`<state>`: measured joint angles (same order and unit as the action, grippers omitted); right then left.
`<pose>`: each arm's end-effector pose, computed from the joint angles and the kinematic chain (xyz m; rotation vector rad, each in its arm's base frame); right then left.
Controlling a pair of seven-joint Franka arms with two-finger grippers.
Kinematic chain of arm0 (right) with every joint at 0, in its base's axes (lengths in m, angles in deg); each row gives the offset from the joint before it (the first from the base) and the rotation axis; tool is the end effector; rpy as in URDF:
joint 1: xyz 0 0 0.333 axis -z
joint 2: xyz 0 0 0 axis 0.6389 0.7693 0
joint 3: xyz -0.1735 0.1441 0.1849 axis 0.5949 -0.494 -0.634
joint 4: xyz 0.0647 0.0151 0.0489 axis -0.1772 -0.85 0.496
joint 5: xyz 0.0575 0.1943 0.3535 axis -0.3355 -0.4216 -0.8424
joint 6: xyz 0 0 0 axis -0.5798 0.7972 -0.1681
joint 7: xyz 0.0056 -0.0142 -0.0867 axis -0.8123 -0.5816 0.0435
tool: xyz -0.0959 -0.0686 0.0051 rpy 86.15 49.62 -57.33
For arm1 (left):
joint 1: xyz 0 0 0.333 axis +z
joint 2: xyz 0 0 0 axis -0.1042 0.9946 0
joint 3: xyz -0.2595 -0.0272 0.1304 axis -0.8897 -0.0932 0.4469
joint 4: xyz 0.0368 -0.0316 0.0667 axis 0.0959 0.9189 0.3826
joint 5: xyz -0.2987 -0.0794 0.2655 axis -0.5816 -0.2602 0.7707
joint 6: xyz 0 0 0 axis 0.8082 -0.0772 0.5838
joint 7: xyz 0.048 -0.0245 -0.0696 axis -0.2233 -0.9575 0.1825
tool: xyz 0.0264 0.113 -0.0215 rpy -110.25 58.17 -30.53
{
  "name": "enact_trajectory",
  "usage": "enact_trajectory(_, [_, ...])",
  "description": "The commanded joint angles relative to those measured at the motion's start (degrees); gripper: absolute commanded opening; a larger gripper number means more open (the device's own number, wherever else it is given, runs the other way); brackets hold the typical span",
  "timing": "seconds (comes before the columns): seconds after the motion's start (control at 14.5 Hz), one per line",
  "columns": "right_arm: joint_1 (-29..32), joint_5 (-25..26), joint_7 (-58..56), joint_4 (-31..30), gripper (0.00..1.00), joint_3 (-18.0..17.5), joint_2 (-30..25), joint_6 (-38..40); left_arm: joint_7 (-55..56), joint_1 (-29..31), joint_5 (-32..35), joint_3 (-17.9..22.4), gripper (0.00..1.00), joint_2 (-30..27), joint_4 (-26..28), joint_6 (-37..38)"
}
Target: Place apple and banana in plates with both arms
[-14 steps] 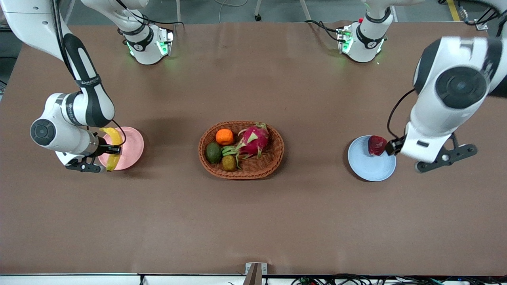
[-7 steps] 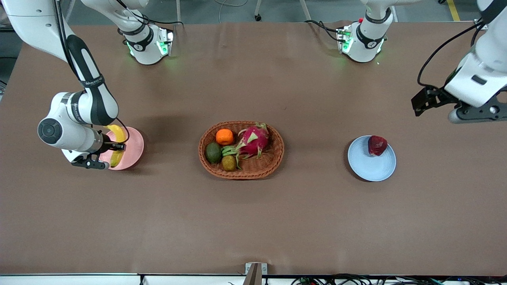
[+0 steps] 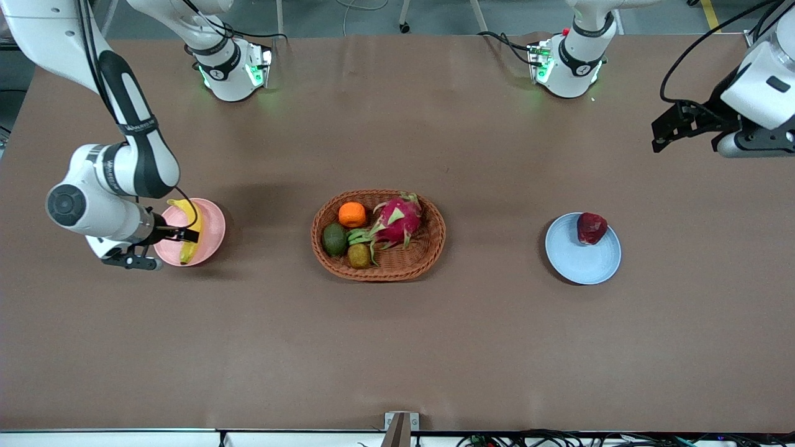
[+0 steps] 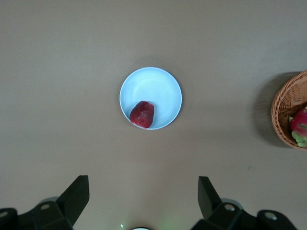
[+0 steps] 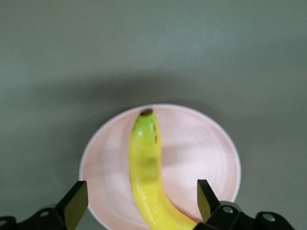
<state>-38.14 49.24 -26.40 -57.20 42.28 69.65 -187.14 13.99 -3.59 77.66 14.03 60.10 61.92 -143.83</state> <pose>0.5905 -0.0408 0.2400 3.1084 -0.2129 -0.2017 0.5374 -0.0851 0.6178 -3.1109 0.0277 0.0230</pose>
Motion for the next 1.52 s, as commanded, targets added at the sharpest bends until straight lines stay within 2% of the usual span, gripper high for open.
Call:
enact_trajectory(0.0, [1.33, -0.85, -0.53, 11.97, 1.00, -0.44, -2.74, 11.51, -1.10, -0.63, -0.78, 0.92, 1.00, -3.50, 3.55, -0.20])
enact_trajectory(0.21, [2.04, 0.03, -3.43, 27.44, 1.00, -0.44, -2.21, 23.29, -2.41, -0.28, -0.78, 0.30, 1.00, -3.50, 3.55, 0.07])
enact_trajectory(0.34, [2.21, -0.06, -3.70, 33.35, 1.00, -0.36, -2.12, 27.53, -2.59, -0.28, -0.78, 0.30, 1.00, -3.59, 3.46, 0.07])
enact_trajectory(0.55, [3.70, -0.94, -3.70, 35.04, 1.00, -0.44, -2.74, 27.89, -6.01, 0.24, -0.69, 0.57, 1.00, -3.59, 3.29, 0.33])
enact_trajectory(0.83, [3.97, -0.59, -3.00, 36.63, 1.00, -0.27, -5.72, 36.14, -6.55, 0.24, -0.51, 0.92, 1.00, -3.24, 2.94, 0.15])
enact_trajectory(1.17, [5.20, -0.76, -3.61, 34.62, 1.00, -0.71, -11.08, 35.55, -6.37, 0.24, -0.43, 0.92, 1.00, -3.24, 3.02, 0.15])
enact_trajectory(1.31, [3.80, -0.68, -3.61, 29.53, 1.00, 0.17, -14.85, 32.57, -6.28, 0.24, -0.43, 0.92, 1.00, -3.41, 2.94, 0.15])
enact_trajectory(1.45, [-0.58, -0.76, -3.61, 27.67, 1.00, 5.07, -16.18, 31.24, -6.28, 0.33, -0.43, 0.92, 1.00, -3.42, 3.02, 0.24])
